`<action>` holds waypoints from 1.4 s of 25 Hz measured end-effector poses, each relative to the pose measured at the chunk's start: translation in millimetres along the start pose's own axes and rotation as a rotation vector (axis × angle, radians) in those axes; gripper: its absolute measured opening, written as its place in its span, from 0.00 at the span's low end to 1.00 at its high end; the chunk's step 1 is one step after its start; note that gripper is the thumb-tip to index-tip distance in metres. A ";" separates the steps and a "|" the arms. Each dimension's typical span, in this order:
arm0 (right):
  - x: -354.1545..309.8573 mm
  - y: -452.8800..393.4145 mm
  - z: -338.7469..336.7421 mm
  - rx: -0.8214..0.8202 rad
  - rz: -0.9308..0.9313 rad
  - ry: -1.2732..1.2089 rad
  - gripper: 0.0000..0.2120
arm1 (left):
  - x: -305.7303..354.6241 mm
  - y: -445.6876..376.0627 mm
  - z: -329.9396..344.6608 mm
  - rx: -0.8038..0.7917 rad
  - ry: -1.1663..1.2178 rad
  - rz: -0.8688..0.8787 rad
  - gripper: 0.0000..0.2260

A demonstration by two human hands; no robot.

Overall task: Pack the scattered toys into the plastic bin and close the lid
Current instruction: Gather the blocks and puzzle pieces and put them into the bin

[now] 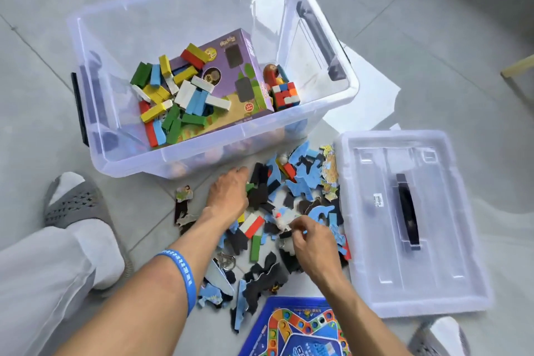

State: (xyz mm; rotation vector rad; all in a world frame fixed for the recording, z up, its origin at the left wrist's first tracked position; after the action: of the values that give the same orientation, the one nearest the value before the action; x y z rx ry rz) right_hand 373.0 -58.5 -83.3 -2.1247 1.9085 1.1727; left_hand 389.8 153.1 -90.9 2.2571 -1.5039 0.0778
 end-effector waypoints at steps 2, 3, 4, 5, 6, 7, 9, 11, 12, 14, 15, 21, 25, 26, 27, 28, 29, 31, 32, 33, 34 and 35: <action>-0.8 -3.5 -8.6 0.024 -0.010 -0.005 0.10 | -0.1 -1.6 2.2 -0.033 0.014 -0.050 0.12; -1.5 -6.9 -13.1 0.040 -0.014 0.001 0.10 | -1.9 -2.9 2.5 -0.030 0.046 -0.079 0.11; -3.4 -11.7 -17.7 0.057 -0.021 0.015 0.10 | -5.4 -3.6 2.9 -0.024 0.084 -0.109 0.11; -7.3 -17.8 -23.0 0.078 -0.035 0.029 0.10 | -10.4 -3.0 1.8 -0.011 0.121 -0.143 0.10; -13.1 -25.7 -28.3 0.103 -0.055 0.035 0.11 | -18.3 -1.4 0.5 0.013 0.176 -0.195 0.10; -20.1 -34.9 -32.3 0.130 -0.082 0.037 0.12 | -28.7 2.2 0.3 0.040 0.270 -0.279 0.11; -37.0 -56.1 -36.1 0.179 -0.143 0.065 0.17 | -45.1 14.5 13.0 0.050 0.662 -0.474 0.10; -53.3 -76.7 -29.6 0.185 -0.203 0.161 0.15 | -39.1 31.0 35.3 -0.008 1.199 -0.580 0.11; -58.4 -84.1 -24.1 0.173 -0.223 0.225 0.13 | -28.7 37.6 41.9 -0.046 1.432 -0.576 0.11; -64.0 -94.4 -14.2 0.160 -0.251 0.363 0.11 | -10.8 44.6 46.8 -0.116 1.719 -0.539 0.12; -66.3 -97.0 -10.0 0.161 -0.272 0.428 0.11 | -4.1 46.1 47.6 -0.148 1.806 -0.529 0.12; -77.9 -105.6 4.3 0.173 -0.254 0.629 0.08 | 13.3 45.7 43.8 -0.235 2.095 -0.550 0.19; -80.4 -110.7 9.0 0.133 -0.194 0.586 0.13 | 8.7 51.0 48.7 -0.225 2.008 -0.649 0.15; -77.1 -107.4 11.3 0.106 -0.181 0.561 0.14 | 7.4 55.1 50.5 -0.227 1.979 -0.671 0.18; -71.0 -102.7 12.2 0.091 -0.163 0.515 0.12 | 6.4 59.1 52.0 -0.225 1.957 -0.688 0.19; -63.4 -97.6 12.0 0.082 -0.142 0.462 0.08 | 5.3 62.6 53.5 -0.217 1.944 -0.702 0.19; -56.3 -92.7 11.2 0.077 -0.113 0.399 0.05 | 2.7 67.1 56.1 -0.201 1.931 -0.723 0.18; -50.3 -86.6 6.6 0.103 -0.082 0.265 0.07 | -2.6 74.3 61.2 -0.171 1.899 -0.766 0.16; -51.6 -86.1 4.8 0.119 -0.086 0.209 0.07 | -4.0 76.0 63.0 -0.161 1.882 -0.779 0.16; -54.5 -87.6 5.5 0.120 -0.096 0.177 0.07 | -5.0 76.4 64.6 -0.152 1.867 -0.791 0.15; -57.9 -91.1 7.6 0.109 -0.095 0.167 0.07 | -5.6 75.5 65.5 -0.140 1.853 -0.803 0.14; -59.0 -96.4 10.4 0.100 -0.070 0.165 0.07 | -6.7 74.6 65.8 -0.126 1.838 -0.816 0.13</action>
State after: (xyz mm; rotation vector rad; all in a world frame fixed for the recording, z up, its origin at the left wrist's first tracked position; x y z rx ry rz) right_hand 455.0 18.3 -99.6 -2.2781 1.8934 0.8954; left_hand 308.3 110.1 -129.0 1.3691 0.3539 1.2613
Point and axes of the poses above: each hand's wrist, its own y-axis away from the middle knuckle, its own z-axis out of the palm, x = y × z, the point moved 10 cm from there along -y, towards the middle knuckle, and after that the axes turned 2 degrees about x, right-handed, at the moved point
